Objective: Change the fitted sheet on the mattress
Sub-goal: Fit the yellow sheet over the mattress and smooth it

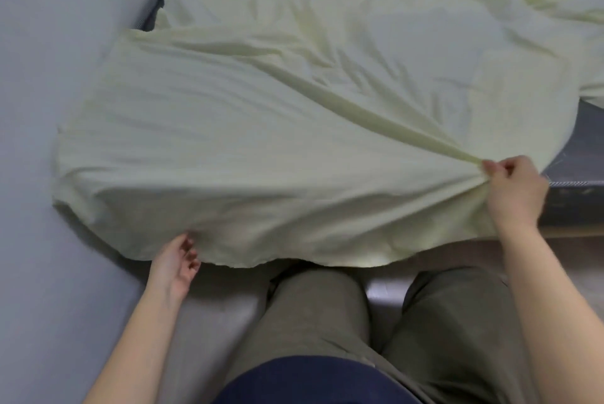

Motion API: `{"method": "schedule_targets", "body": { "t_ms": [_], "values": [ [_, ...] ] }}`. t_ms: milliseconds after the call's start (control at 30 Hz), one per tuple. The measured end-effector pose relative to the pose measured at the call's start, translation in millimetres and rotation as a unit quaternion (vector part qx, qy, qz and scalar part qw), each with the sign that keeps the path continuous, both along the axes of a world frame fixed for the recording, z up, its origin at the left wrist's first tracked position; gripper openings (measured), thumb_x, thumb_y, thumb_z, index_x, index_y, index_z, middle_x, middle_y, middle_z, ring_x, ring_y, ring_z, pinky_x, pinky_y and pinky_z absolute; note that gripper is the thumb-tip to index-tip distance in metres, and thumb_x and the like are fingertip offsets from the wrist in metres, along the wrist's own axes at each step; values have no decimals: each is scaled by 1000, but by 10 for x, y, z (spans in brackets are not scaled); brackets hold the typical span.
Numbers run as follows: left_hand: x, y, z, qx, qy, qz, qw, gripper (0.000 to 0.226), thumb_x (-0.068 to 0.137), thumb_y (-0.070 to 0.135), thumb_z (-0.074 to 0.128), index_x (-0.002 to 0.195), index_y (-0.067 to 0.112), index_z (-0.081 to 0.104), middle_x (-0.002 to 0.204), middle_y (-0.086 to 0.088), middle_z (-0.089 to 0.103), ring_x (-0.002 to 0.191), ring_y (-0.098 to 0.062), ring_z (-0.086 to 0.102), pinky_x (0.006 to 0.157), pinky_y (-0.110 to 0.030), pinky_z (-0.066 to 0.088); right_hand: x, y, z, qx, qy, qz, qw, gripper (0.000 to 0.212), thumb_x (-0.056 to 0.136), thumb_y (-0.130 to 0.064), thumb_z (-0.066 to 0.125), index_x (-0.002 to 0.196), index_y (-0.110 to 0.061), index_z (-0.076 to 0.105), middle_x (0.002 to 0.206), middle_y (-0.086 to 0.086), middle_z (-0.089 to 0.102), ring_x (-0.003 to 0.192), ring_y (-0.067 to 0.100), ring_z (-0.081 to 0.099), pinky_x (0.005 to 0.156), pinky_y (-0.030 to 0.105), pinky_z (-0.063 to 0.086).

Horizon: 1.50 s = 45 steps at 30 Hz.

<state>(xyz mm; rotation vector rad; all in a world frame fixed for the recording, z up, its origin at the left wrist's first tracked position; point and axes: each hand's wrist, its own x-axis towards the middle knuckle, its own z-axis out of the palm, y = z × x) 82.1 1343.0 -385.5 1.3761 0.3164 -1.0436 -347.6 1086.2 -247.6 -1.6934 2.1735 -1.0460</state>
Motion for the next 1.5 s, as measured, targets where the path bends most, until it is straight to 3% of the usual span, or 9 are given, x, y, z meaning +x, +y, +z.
{"method": "schedule_targets", "body": {
  "t_ms": [267, 400, 533, 700, 833, 967, 1100, 1233, 1500],
  "values": [
    [138, 171, -39, -31, 12, 67, 997, 32, 87, 38, 66, 113, 24, 54, 128, 1, 53, 98, -13, 58, 83, -26, 47, -50, 164, -195, -132, 109, -13, 985, 41, 92, -45, 51, 110, -8, 51, 119, 22, 49, 114, 39, 43, 90, 48, 34],
    [98, 119, 40, 38, -98, 137, 985, 80, 79, 35, 78, 142, 23, 30, 122, 0, 54, 94, -13, 57, 80, -29, 48, 417, 813, -751, -206, 209, 310, 904, 30, 97, -37, 52, 91, -7, 53, 86, 12, 55, 82, 30, 51, 73, 43, 40],
    [248, 134, 104, 46, -245, 149, 957, 80, 77, 29, 80, 141, 27, 31, 138, -7, 38, 105, -17, 57, 81, -29, 51, 794, 1185, -1207, 201, -29, 297, 933, 51, 87, -61, 50, 101, -13, 58, 96, 2, 62, 91, 22, 60, 74, 33, 46],
    [548, 217, 120, 40, -352, 66, 933, 22, 89, 28, 67, 78, 22, 48, 71, -4, 51, 49, 0, 54, 57, -29, 39, 910, 1081, -1399, 445, -448, 50, 774, 50, 91, -41, 64, 126, -10, 47, 114, 13, 61, 93, 27, 64, 83, 41, 51],
    [596, 451, 111, 214, -424, 131, 870, 25, 92, 33, 60, 80, 16, 47, 71, -13, 65, 53, 2, 63, 59, -31, 44, 1013, 1123, -1243, 441, -283, 175, 834, 21, 95, -24, 61, 101, -5, 63, 88, 13, 71, 67, 15, 57, 56, 24, 37],
    [492, 546, 366, 204, -430, 121, 871, 45, 92, 28, 62, 122, 0, 43, 122, -19, 58, 84, -32, 69, 72, -39, 56, 1370, 1173, -666, 395, -191, 406, 802, 9, 93, -16, 63, 86, -13, 66, 82, 15, 71, 63, 8, 60, 59, 15, 44],
    [459, 389, 893, 256, -673, 129, 682, 39, 90, 23, 54, 123, 5, 49, 125, -18, 50, 104, -33, 54, 92, -38, 40, 1775, 1005, 4, 204, -186, 514, 812, 6, 89, -20, 67, 86, -22, 71, 76, -6, 71, 65, 3, 61, 61, 13, 44],
    [831, -323, 1481, 139, -738, 0, 661, 22, 91, 20, 50, 110, 17, 61, 121, -9, 51, 86, -13, 57, 81, -20, 42, 2165, 582, 290, 53, -46, 518, 852, 20, 91, -27, 64, 110, -30, 69, 114, -16, 65, 106, 2, 58, 83, 16, 44],
    [1999, -1751, 1582, 312, -682, -393, 532, 37, 101, 13, 38, 134, 10, 54, 138, -18, 42, 127, -36, 43, 104, -39, 36, 2613, -159, -113, 190, 252, 534, 784, 57, 97, -60, 28, 151, -45, 16, 163, -13, 1, 150, 14, -1, 119, 46, 4]
  ]
}}
